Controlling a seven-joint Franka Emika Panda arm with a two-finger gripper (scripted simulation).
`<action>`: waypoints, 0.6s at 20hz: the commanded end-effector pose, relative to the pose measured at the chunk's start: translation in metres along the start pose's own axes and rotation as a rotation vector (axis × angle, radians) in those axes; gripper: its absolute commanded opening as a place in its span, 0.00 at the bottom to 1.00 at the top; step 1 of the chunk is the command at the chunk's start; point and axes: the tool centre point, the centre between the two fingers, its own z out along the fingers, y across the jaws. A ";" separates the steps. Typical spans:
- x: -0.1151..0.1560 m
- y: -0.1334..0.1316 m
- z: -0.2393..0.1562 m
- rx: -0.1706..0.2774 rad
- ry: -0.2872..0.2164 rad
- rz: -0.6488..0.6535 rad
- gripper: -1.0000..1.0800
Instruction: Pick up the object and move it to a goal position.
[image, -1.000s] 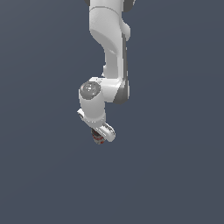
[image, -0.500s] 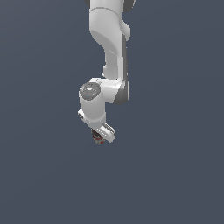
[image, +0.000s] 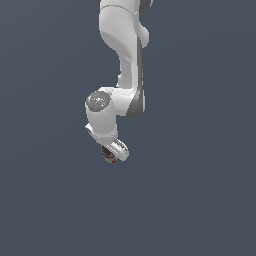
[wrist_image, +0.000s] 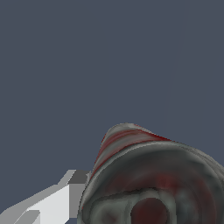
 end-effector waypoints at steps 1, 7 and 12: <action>0.009 0.012 -0.012 0.003 0.005 0.002 0.00; 0.036 0.060 -0.050 0.003 0.004 0.002 0.00; 0.059 0.098 -0.081 0.003 0.004 0.002 0.00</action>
